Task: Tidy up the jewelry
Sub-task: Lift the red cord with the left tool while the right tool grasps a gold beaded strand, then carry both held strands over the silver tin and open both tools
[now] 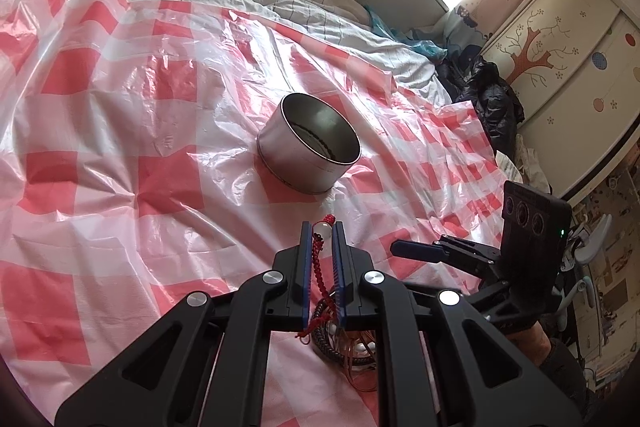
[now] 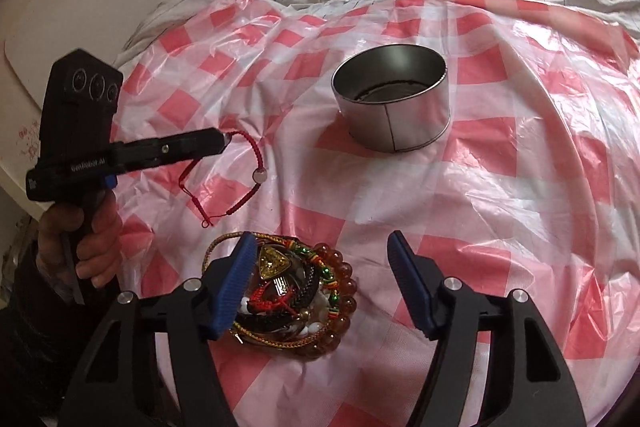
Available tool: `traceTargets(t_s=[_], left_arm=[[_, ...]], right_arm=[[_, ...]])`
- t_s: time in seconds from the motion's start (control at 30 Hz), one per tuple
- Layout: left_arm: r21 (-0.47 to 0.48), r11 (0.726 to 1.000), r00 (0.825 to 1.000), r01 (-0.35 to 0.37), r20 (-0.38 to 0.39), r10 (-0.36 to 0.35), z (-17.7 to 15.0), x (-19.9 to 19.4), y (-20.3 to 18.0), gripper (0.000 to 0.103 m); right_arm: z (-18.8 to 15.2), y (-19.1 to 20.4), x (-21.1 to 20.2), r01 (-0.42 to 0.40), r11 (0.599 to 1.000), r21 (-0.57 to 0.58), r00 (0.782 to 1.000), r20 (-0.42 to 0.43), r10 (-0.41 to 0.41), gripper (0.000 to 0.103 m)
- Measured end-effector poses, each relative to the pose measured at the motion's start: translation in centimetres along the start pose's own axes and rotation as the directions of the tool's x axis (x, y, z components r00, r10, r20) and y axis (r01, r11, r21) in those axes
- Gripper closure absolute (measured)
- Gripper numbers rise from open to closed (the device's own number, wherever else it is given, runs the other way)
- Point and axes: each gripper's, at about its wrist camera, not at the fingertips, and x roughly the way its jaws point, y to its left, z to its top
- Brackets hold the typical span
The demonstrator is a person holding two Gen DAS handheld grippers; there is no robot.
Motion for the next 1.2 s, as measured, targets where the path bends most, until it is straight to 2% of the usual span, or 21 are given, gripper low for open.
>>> traceTargets(t_s=[0.1, 0.27, 0.3, 0.33, 0.37, 0.4, 0.53, 0.8, 0.9, 1.0, 1.2], left_arm=[[-0.001, 1.0, 1.0, 0.002, 0.003, -0.002, 0.1, -0.1, 0.1, 0.094], [-0.001, 1.0, 1.0, 0.006, 0.008, -0.006, 0.2, -0.1, 0.0, 0.094], [0.0, 1.0, 1.0, 0.006, 0.008, -0.006, 0.3, -0.1, 0.0, 0.094], [0.0, 1.0, 1.0, 0.005, 0.009, -0.005, 0.3, -0.1, 0.0, 0.094], [0.0, 1.0, 1.0, 0.005, 0.01, -0.005, 0.3, -0.1, 0.0, 0.094], [-0.002, 1.0, 1.0, 0.006, 0.012, -0.006, 0.3, -0.2, 0.1, 0.094], [-0.01, 1.0, 1.0, 0.006, 0.016, -0.006, 0.5, -0.1, 0.3, 0.094], [0.002, 1.0, 0.999, 0.019, 0.039, -0.019, 0.8, -0.6, -0.1, 0.094], [0.035, 0.998, 0.995, 0.056, 0.081, -0.059, 1.1, -1.6, -0.9, 0.094], [0.059, 0.994, 0.989, 0.091, 0.115, -0.097, 2.8, -1.7, -1.7, 0.094], [0.063, 0.988, 0.981, 0.141, 0.124, -0.148, 7.6, 1.6, -3.2, 0.094]], right_arm=[[0.0, 1.0, 0.8, 0.029, 0.997, -0.068, 0.999, -0.027, -0.031, 0.037], [0.5, 1.1, 2.3, 0.031, 0.994, -0.106, 0.998, -0.057, -0.037, 0.039], [0.6, 1.0, 2.6, 0.023, 0.994, -0.11, 0.997, -0.066, -0.03, 0.051], [0.7, 0.9, 2.8, -0.005, 0.994, -0.107, 0.997, -0.073, -0.002, 0.079], [0.9, 1.0, 2.9, -0.017, 0.994, -0.109, 0.997, -0.078, 0.008, 0.09], [0.9, 1.1, 2.9, 0.0, 0.993, -0.122, 0.997, -0.076, -0.009, 0.09], [0.7, 1.1, 2.4, -0.031, 0.993, -0.115, 0.998, -0.059, 0.024, 0.094], [1.4, 0.4, -1.3, -0.09, 0.995, -0.034, 0.991, 0.093, 0.093, 0.095], [1.9, -0.2, -3.6, -0.123, 0.992, 0.004, 0.975, 0.187, 0.12, 0.095], [2.7, -1.0, -5.8, -0.144, 0.988, 0.057, 0.947, 0.299, 0.121, 0.095], [4.7, -2.5, -8.3, -0.091, 0.986, 0.142, 0.899, 0.437, 0.02, 0.095]])
